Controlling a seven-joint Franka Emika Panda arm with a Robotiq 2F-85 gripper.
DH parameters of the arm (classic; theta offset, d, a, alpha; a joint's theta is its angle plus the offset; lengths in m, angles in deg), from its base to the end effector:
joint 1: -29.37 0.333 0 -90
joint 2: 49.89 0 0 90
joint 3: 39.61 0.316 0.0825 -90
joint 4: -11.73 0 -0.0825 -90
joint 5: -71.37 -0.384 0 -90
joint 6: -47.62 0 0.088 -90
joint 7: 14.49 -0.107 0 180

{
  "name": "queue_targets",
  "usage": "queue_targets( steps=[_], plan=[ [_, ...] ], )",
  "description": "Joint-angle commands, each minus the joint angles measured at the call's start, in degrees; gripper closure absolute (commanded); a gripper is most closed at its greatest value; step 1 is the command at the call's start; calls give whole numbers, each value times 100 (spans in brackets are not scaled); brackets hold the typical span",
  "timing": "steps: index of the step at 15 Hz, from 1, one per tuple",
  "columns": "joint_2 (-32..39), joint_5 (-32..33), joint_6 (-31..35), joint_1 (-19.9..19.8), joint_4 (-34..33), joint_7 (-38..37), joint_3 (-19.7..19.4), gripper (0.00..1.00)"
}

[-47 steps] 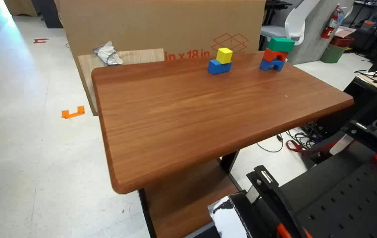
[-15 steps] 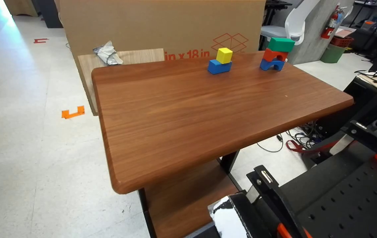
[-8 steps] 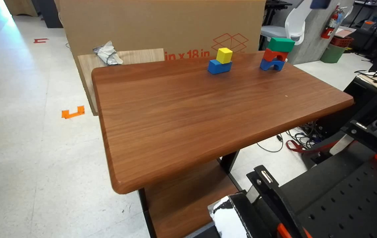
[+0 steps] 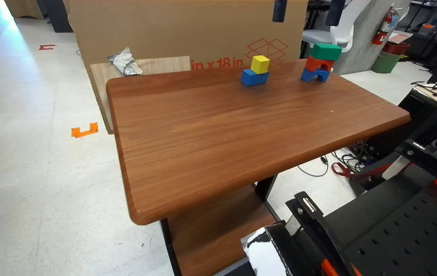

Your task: Put the yellow block on top of the stack of blocks

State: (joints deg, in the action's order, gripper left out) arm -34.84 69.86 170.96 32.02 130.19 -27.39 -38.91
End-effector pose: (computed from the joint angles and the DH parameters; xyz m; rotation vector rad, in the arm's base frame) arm 0.5637 0.0340 0.2914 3.1144 -0.2862 -0.2808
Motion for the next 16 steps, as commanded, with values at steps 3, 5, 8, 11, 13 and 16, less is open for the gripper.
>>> queue_targets(
  steps=[3,5,8,11,13,16],
  plan=[
    [649,227,11,-88,-696,342,-169,0],
    [833,112,45,-135,-872,491,-153,0],
    [1162,15,36,-160,-1207,663,-96,0],
    [1509,67,14,-110,-1570,666,-86,0],
    [1720,142,-22,-56,-1800,610,-101,0],
    [2000,214,-45,9,-2118,563,-131,0]
  ],
)
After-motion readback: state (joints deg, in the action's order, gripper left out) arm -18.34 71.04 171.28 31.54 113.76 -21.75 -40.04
